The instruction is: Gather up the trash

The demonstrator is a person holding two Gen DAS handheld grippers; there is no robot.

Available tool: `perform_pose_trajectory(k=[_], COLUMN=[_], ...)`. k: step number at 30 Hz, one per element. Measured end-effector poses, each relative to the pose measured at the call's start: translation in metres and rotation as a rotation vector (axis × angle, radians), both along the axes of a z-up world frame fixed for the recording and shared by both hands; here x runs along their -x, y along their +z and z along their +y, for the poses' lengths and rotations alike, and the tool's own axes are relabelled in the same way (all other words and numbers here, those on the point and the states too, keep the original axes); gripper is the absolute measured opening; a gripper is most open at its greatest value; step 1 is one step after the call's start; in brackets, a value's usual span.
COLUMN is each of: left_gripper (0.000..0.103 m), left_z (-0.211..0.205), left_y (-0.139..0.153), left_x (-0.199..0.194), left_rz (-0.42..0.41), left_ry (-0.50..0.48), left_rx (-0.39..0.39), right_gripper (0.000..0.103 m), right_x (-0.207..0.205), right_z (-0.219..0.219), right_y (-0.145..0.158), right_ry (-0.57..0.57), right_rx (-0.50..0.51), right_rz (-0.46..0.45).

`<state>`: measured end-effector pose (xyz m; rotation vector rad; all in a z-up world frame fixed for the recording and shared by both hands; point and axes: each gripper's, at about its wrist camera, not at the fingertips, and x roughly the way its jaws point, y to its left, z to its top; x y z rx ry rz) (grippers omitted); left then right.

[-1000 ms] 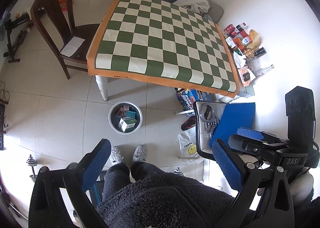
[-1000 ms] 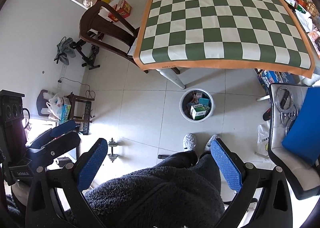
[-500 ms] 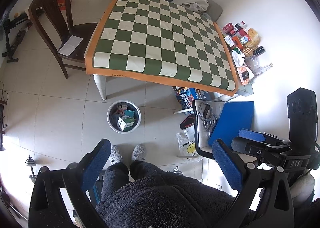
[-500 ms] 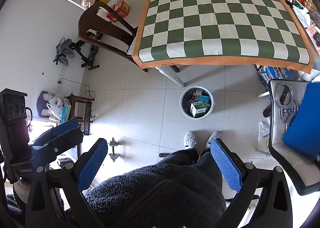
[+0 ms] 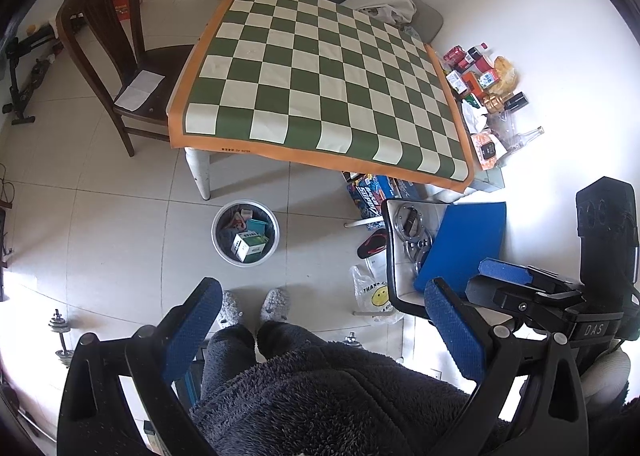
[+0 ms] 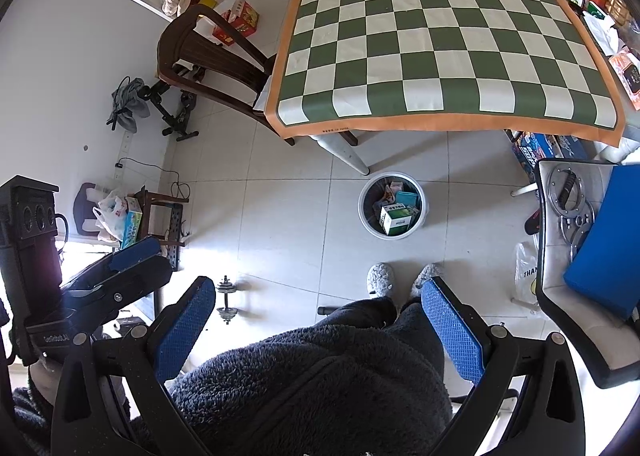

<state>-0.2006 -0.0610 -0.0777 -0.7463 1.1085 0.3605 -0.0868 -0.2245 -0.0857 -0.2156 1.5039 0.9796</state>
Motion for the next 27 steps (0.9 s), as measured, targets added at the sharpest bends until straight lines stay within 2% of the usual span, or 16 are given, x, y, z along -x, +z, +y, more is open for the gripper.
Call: perform_pose_trajectory(k=[27], left_gripper=[0.103], left_z=[-0.0002], left_y=[0.0014], left_x=[0.0039], left_rz=[-0.003], left_ry=[0.000], left_rx=[-0.009], right_gripper=[0.103], right_x=[-0.0014], right_z=[-0.0002], right_y=[0.0049], right_ry=[-0.004], right_rx=[-0.006], right_rz=[0.001])
